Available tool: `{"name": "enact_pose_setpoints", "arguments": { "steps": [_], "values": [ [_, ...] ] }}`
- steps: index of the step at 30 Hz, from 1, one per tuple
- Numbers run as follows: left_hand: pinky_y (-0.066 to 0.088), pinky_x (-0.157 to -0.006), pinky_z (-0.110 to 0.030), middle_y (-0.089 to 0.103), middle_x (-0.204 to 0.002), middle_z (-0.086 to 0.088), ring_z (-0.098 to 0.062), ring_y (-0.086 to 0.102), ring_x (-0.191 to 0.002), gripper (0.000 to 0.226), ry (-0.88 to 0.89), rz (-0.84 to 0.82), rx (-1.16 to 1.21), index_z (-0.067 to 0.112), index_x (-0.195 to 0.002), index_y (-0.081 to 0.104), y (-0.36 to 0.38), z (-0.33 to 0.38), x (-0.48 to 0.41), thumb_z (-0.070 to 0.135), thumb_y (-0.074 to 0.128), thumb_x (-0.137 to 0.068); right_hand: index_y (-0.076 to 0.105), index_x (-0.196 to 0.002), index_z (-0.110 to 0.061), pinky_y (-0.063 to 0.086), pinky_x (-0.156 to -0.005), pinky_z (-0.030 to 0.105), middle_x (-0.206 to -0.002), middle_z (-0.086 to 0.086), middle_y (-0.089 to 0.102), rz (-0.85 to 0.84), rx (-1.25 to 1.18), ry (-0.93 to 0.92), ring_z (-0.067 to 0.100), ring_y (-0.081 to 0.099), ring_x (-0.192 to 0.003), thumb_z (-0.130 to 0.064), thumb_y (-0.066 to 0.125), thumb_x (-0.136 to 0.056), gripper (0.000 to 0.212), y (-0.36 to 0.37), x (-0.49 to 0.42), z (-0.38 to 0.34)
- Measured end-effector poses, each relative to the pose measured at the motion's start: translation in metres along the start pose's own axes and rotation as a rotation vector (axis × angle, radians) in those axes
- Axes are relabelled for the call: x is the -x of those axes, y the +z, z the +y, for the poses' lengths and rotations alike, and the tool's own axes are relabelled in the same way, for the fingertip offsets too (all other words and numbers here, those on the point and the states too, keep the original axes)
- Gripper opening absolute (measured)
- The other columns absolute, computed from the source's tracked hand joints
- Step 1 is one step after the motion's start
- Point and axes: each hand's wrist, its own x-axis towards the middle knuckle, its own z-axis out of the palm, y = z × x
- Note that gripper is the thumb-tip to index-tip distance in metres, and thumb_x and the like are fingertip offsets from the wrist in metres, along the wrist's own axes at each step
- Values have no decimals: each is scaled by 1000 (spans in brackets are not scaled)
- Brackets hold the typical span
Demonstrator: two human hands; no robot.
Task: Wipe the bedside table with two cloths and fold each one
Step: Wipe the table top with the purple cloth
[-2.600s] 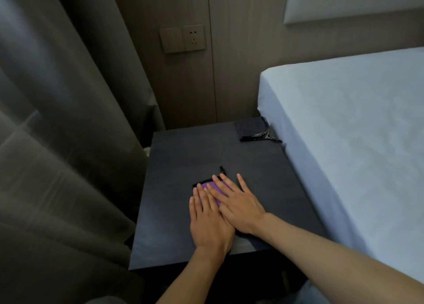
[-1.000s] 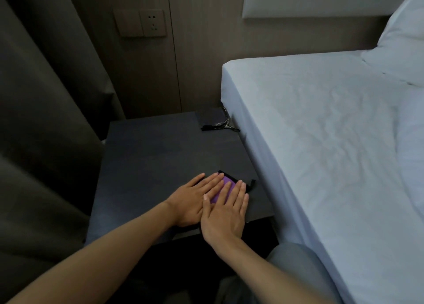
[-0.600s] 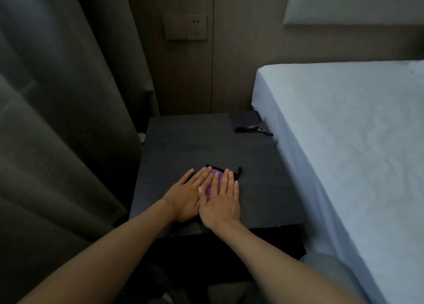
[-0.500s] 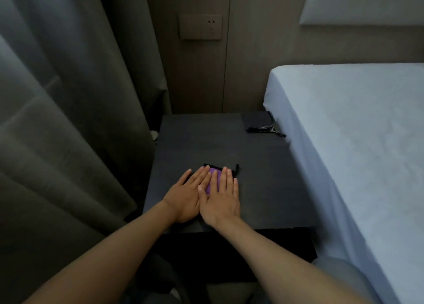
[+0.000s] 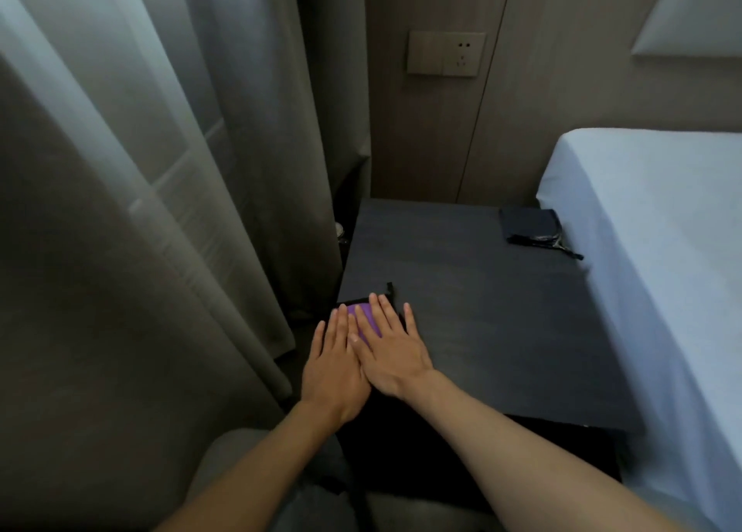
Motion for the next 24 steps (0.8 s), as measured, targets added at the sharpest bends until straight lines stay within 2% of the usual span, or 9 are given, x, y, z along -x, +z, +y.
{"name": "enact_pose_setpoints", "arguments": {
  "steps": [4,9,10,12,13,14,17,21,24],
  "values": [
    [-13,-121,-42,-20,-163,-12,-23,-22,-149,73,-170,78,-9,9,-154,-14,17,16,22,50,13,-100,-5,-157,-30,-23,-116,47,-166,-1,-15,34,25,-98,15,-21,-150,-54,-13,-96,67,7,12,0],
    [1,-120,-42,15,-160,-20,-29,10,-150,76,-158,187,28,0,-152,21,22,36,35,49,31,-95,-4,-157,-34,-20,-118,48,-167,-2,-10,88,4,-144,14,-17,-151,-52,-18,-93,69,13,35,11],
    [0,-120,-42,12,-161,-21,-29,7,-151,77,-149,191,41,-1,-153,17,22,42,37,48,27,-95,-3,-157,-34,-18,-119,48,-167,-2,-9,104,-2,-146,14,-15,-152,-51,-19,-92,69,14,41,16],
    [-6,-122,-41,-12,-162,-20,-28,-11,-151,78,-145,134,58,0,-154,-6,25,58,42,49,10,-96,-2,-157,-33,-17,-119,49,-167,-1,-6,136,-5,-146,14,-12,-153,-50,-20,-90,71,18,54,28],
    [-6,-122,-41,-16,-161,-20,-28,-14,-151,77,-136,128,69,1,-153,-11,25,66,44,49,5,-95,-3,-156,-33,-16,-119,49,-167,0,-4,153,-2,-138,14,-10,-153,-49,-20,-91,69,20,60,35],
    [-3,-122,-42,-11,-162,-21,-30,-9,-151,77,-115,141,81,-1,-153,-5,25,76,45,48,6,-95,-3,-155,-33,-15,-119,49,-167,0,-2,171,-2,-121,15,-8,-153,-48,-19,-92,66,22,67,43],
    [7,-119,-44,15,-160,-25,-34,14,-150,76,-51,149,47,-5,-151,20,31,102,44,45,34,-95,2,-155,-32,-13,-118,48,-167,0,4,198,-7,-48,15,-3,-153,-44,-8,-102,55,25,90,68],
    [8,-119,-46,16,-159,-26,-35,14,-150,77,33,106,54,-6,-150,22,35,138,42,43,39,-94,18,-157,-28,-3,-117,49,-165,1,17,210,38,39,17,10,-152,-38,16,-105,53,29,113,101],
    [12,-119,-46,22,-157,-27,-36,20,-149,69,95,109,61,-7,-148,29,35,161,39,34,38,-94,25,-157,-26,0,-117,49,-165,0,20,204,46,110,16,13,-152,-38,10,-105,55,33,128,122]
  ]
}}
